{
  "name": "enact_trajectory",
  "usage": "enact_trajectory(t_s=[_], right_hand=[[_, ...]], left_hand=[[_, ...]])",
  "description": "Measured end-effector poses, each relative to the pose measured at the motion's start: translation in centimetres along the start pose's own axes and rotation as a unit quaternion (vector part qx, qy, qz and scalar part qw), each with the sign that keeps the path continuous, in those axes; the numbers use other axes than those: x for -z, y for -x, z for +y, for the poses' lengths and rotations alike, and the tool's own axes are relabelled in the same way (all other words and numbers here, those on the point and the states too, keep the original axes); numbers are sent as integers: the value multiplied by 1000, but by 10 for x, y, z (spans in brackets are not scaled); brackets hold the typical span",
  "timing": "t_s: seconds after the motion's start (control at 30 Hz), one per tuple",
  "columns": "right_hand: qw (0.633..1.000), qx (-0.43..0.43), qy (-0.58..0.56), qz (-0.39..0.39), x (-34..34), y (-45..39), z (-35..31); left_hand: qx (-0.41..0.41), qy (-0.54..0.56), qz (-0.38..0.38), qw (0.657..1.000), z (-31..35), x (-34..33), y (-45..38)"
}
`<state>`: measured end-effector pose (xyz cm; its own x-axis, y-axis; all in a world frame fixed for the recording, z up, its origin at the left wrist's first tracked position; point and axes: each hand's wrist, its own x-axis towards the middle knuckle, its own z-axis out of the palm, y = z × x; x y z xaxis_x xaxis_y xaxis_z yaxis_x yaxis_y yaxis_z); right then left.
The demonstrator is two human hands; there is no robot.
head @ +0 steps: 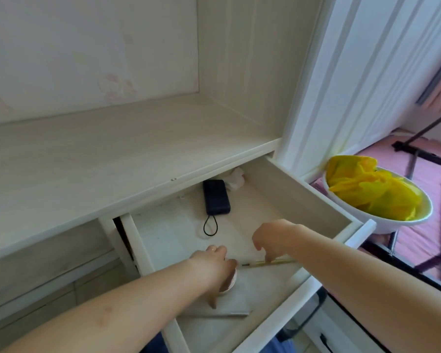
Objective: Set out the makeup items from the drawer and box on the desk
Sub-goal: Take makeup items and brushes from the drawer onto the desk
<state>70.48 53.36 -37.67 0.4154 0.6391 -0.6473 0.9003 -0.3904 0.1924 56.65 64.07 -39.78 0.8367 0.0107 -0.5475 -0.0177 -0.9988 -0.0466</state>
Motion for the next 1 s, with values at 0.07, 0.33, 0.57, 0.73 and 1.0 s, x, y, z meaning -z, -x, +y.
enact_trajectory(t_s=[0.07, 0.33, 0.57, 0.73, 1.0], right_hand=[[999, -7, 33, -19, -6, -13, -4], [995, -48, 77, -37, -19, -32, -14], [995, -28, 93, -8, -24, -36, -16], [993, -8, 115, -23, -22, -32, -18], [978, 33, -153, 140, 3, 9, -5]], left_hand=[[6, 0, 2, 1000, 5, -5, -6], [17, 16, 41, 999, 9, -13, -17], [18, 22, 45, 999, 5, -13, -19], [14, 45, 64, 997, 1, -10, -16], [17, 160, 155, 975, -24, 17, 31]])
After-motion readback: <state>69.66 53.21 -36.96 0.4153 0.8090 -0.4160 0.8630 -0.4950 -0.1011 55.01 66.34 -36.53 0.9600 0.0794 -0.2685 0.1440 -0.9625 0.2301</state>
